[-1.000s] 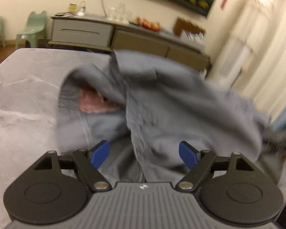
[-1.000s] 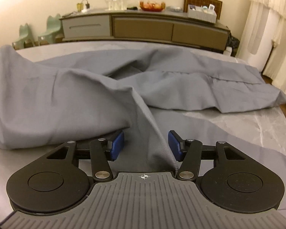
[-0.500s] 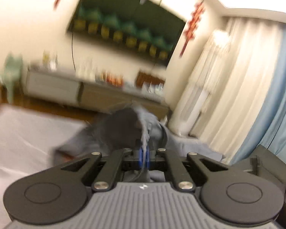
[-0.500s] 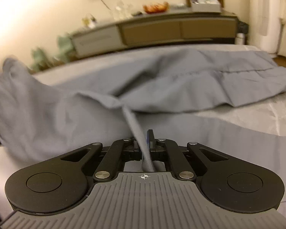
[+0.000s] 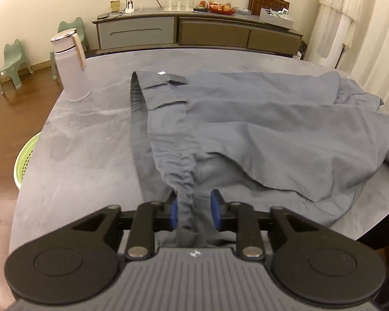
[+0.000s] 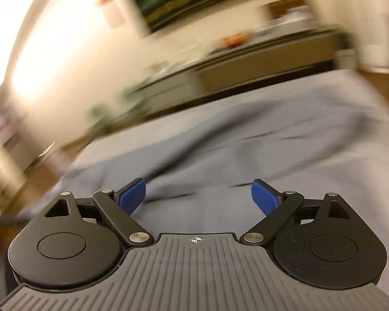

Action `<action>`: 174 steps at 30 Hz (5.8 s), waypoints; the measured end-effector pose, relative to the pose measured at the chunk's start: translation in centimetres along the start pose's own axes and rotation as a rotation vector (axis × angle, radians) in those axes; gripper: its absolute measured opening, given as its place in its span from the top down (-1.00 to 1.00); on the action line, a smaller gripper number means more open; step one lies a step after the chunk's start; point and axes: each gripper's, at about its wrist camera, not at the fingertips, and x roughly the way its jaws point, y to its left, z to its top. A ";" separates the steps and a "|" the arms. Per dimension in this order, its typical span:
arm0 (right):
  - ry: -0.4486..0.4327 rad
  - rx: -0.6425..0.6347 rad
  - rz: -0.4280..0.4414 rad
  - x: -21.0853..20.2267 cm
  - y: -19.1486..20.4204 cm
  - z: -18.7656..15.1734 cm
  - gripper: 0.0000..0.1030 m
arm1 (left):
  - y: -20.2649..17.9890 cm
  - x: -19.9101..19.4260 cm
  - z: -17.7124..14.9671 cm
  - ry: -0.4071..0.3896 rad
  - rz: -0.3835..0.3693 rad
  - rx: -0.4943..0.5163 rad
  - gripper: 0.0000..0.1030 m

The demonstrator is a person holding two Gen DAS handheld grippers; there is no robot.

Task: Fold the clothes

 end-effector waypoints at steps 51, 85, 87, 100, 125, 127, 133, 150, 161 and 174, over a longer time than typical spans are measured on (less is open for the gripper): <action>0.166 -0.044 -0.571 1.2 -6.3 10.1 0.75 | 4.8 1.4 1.8 -0.003 0.167 -0.100 0.88; -0.248 0.204 -0.326 -10.7 -2.7 7.2 0.99 | 2.9 -0.1 2.3 -0.152 0.266 -0.081 1.00; -0.075 0.146 -0.488 -4.4 -3.9 6.9 0.98 | 2.2 1.7 1.5 -0.097 0.230 -0.050 0.99; 0.033 0.011 -0.336 1.1 -1.2 1.2 -0.02 | 0.9 2.8 6.2 -0.150 0.111 -0.122 0.05; 0.227 -0.184 -0.507 26.0 -9.7 14.8 -0.91 | 7.2 19.4 16.7 0.086 0.057 -0.132 -0.50; 0.231 -0.158 -0.493 27.8 -10.8 14.8 -0.91 | 6.4 20.4 17.1 0.105 0.040 -0.102 -0.50; 0.219 -0.079 -0.415 31.5 -13.6 14.2 -0.44 | 4.8 22.3 17.5 0.135 0.053 -0.058 0.02; 0.089 0.088 -0.560 25.6 -15.0 21.0 0.89 | 3.0 25.1 34.0 -0.048 0.187 -0.309 0.30; 0.036 -0.180 -0.596 22.9 -5.8 14.2 -0.17 | 1.1 20.5 21.6 0.045 0.218 -0.167 -0.34; 0.152 -0.368 0.072 20.2 18.8 1.7 -0.73 | 4.2 19.7 13.7 0.135 0.118 -0.226 0.22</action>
